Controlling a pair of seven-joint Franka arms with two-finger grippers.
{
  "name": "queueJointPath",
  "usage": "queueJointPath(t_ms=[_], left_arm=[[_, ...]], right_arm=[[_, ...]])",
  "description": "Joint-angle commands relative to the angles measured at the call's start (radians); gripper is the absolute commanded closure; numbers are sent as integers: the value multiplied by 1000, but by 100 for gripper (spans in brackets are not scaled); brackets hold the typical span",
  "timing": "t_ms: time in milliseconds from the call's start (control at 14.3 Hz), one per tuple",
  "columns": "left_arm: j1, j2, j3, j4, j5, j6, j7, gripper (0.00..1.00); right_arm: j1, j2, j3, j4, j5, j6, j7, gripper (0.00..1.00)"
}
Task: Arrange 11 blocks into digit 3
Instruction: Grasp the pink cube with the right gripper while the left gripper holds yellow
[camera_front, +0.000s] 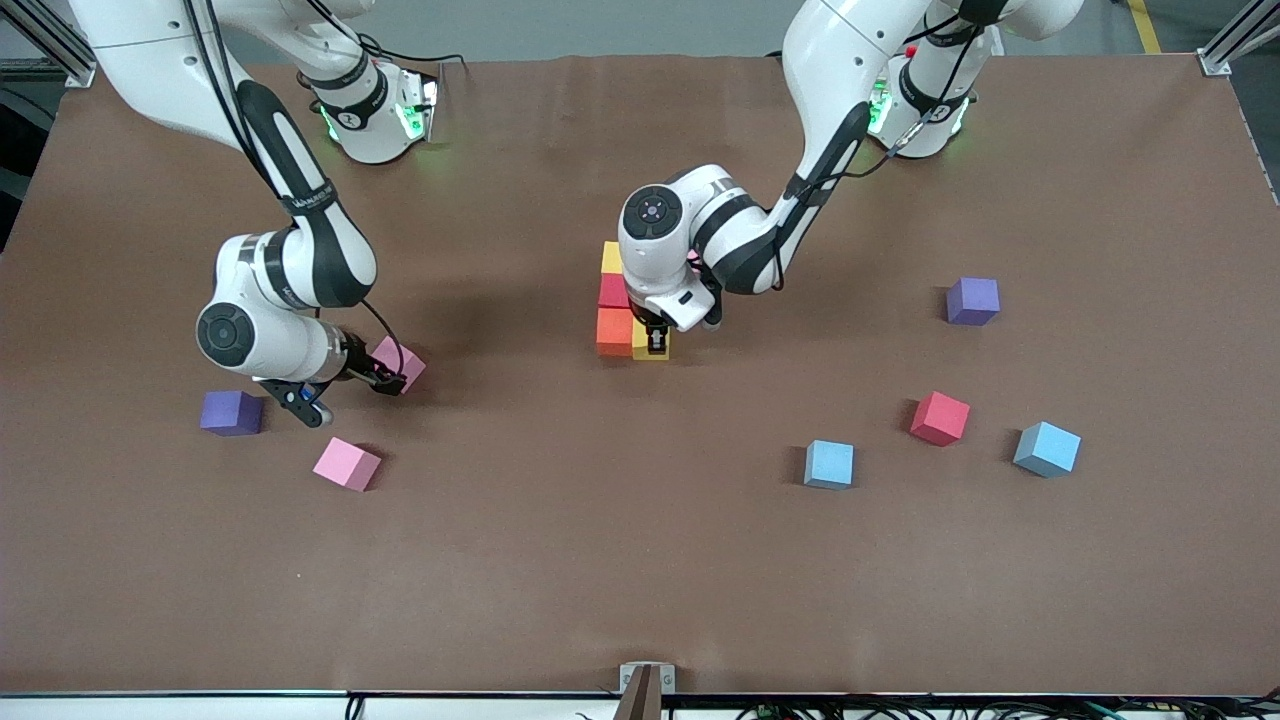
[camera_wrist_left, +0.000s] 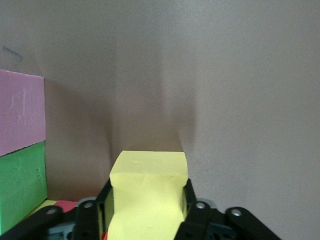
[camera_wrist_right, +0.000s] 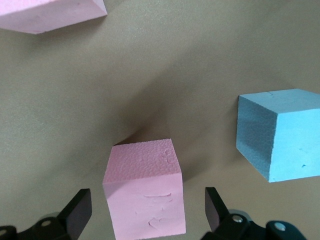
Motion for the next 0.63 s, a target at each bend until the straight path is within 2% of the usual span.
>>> queueJointPath(t_ms=[0, 350, 561], left_arm=[[-12, 17, 3, 0, 27, 13, -10, 0], [-9, -12, 3, 0, 27, 3, -8, 0], [-7, -47, 3, 1, 27, -60, 8, 0]], right_arm=[[1, -33, 3, -37, 17, 9, 1, 0], [1, -30, 3, -37, 15, 9, -5, 0], [15, -24, 3, -37, 15, 9, -5, 0]])
